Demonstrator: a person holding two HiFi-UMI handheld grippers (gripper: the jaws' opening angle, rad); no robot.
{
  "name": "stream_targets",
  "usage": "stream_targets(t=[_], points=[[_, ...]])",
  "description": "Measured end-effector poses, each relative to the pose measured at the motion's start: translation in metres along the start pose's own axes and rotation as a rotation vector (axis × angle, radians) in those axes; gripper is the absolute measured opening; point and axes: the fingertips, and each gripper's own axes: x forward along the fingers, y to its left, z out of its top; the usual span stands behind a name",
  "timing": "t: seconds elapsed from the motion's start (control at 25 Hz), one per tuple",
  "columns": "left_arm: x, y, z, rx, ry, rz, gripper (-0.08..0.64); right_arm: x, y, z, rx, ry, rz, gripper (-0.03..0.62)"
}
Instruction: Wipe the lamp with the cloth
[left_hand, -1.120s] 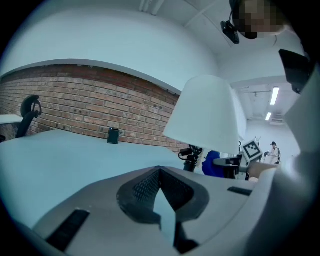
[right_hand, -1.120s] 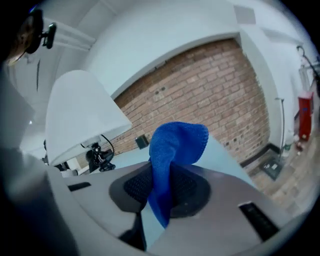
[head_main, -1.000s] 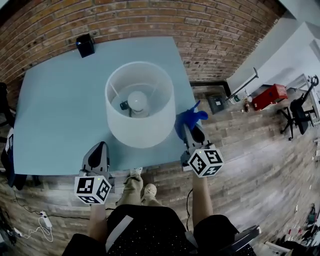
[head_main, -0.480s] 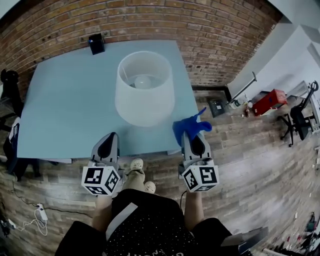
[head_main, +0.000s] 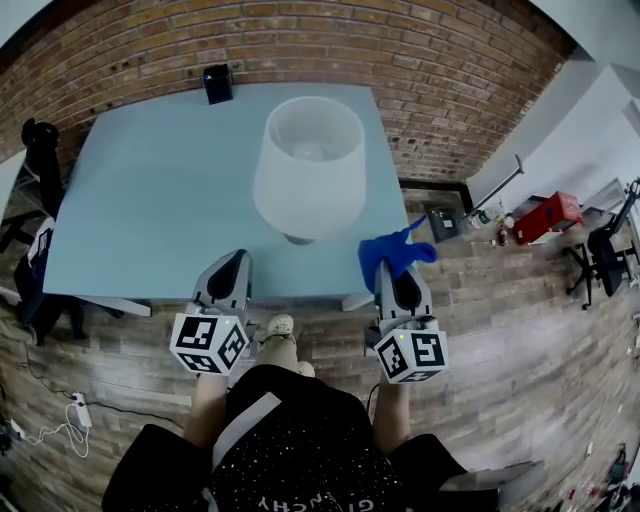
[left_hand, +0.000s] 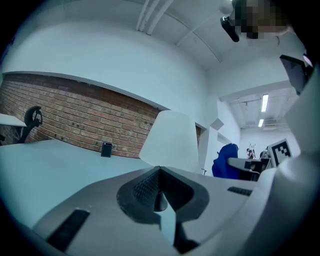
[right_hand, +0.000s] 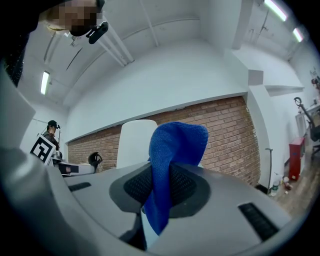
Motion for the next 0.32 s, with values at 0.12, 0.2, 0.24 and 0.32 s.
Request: stream_targets(t=[0.12,0.2,0.24,0.32], points=[[-0.005,-0.002,-0.003,0.007,0.002,-0.006,0.009,-0.006,0.000,-0.002,0.013,-0.001,-0.006,0.074],[-0.010,-0.001,-0.003,0.009,0.002,-0.007,0.009,-0.009,0.003,-0.002,0.018,-0.007,-0.006,0.074],[-0.011,0.000,-0.003,0.010,0.002,-0.005,0.009,-0.009,0.005,-0.002,0.018,-0.008,-0.006,0.074],[-0.014,0.004,-0.001,0.010,0.002,-0.001,0.009,-0.009,0.008,-0.001,0.018,-0.008,-0.006,0.074]])
